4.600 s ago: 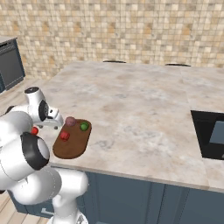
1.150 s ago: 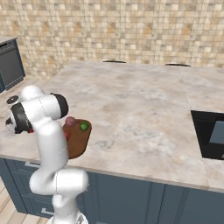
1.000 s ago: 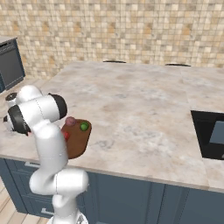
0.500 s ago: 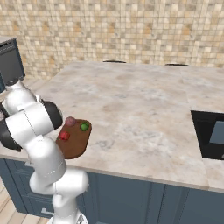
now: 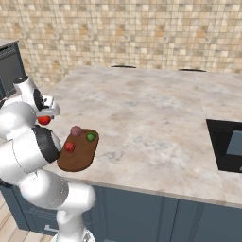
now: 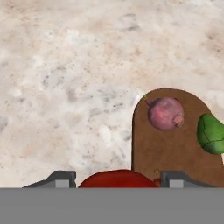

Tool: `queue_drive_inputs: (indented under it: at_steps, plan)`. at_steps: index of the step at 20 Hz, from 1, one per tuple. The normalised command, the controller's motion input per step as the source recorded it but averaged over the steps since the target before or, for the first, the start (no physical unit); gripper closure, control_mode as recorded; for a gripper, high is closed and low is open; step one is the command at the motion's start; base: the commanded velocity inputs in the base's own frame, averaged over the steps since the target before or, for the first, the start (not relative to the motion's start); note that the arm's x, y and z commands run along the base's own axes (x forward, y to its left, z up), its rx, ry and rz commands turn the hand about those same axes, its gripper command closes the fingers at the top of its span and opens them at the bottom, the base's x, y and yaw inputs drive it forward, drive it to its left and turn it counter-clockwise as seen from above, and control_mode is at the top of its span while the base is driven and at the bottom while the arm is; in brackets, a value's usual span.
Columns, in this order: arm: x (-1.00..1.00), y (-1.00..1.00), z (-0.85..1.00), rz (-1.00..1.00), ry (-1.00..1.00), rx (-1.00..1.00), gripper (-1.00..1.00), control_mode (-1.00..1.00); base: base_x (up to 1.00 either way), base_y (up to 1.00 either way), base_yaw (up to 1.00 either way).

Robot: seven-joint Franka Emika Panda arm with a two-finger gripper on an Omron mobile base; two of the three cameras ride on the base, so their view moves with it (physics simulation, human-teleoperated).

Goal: Place the avocado, onion, tomato, and bell pepper on the cutting board.

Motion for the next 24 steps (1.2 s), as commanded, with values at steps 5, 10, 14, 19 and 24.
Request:
queue_drive_inputs:
  at_steps: [5,10,14,19,24]
  plan:
    - [-0.31,-0.73,0.13,-0.07,0.0,0.02,1.0,-1.0,0.0,0.0,0.0]
    - [-0.32,-0.75,-0.01,-0.05,0.0,0.06,1.0,-1.0,0.0,0.0,0.0]
    - [-0.34,-0.8,-0.02,-0.05,0.0,0.09,1.0,-1.0,0.0,0.0,0.0]
    - [-0.23,-0.74,0.0,-0.09,0.0,0.07,1.0,-1.0,0.0,0.0,0.0]
    - [-0.17,-0.55,-0.15,-0.1,0.0,0.05,1.0,-1.0,0.0,0.0,0.0]
